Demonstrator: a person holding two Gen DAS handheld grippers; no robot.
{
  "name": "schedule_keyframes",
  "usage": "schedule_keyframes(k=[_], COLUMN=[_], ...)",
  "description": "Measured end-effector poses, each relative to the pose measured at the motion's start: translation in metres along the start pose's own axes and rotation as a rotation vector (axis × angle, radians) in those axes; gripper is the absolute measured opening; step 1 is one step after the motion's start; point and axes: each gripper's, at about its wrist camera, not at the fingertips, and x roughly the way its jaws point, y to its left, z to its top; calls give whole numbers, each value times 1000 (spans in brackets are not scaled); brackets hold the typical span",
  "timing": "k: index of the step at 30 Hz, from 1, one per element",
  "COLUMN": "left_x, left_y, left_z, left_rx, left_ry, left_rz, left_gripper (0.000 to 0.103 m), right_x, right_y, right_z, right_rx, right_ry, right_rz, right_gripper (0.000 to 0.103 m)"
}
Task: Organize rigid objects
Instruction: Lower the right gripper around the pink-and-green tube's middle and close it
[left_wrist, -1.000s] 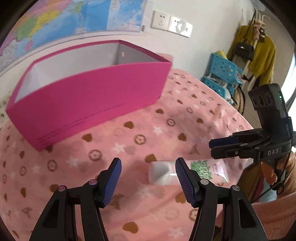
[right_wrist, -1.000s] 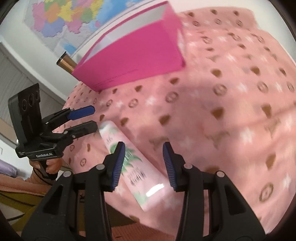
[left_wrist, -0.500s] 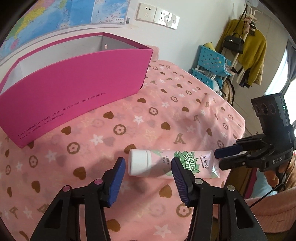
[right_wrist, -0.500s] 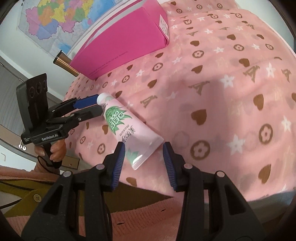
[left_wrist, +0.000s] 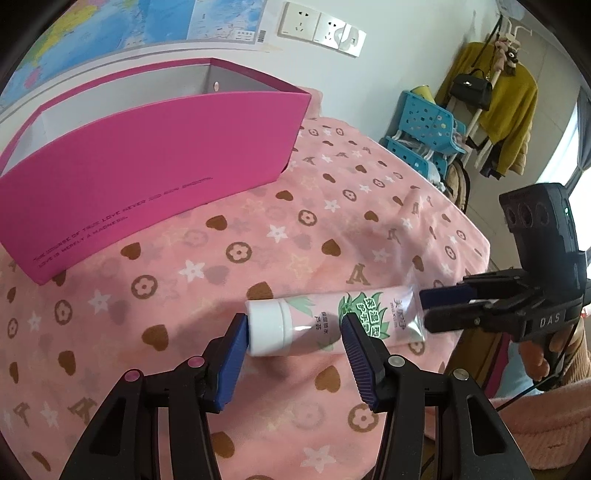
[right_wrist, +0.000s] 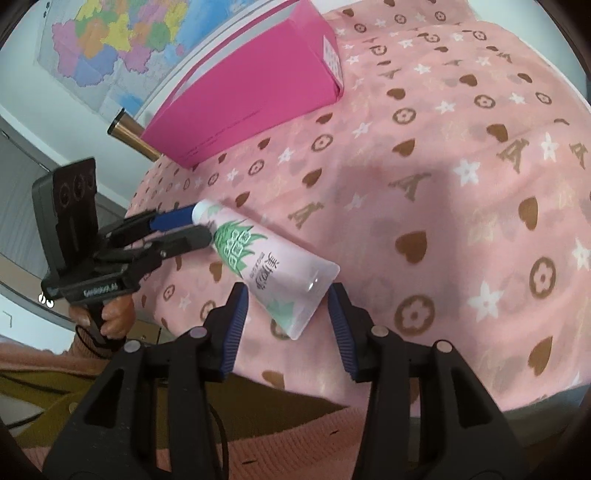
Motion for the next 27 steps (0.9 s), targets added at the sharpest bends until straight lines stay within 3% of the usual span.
schedule_keyframes(k=[16,27], left_x=[-3,-7], left_y=[32,37], left_z=[6,3], left_rx=[-143,-164], left_ry=[-28,-40], left_rz=[80,109], left_gripper=[52,52], right_x=[31,41], right_y=[7,0], right_z=[61,63], right_rx=[-90,-79], right_ry=[-56,-51], right_rz=[-24,-35], right_gripper=[48,48])
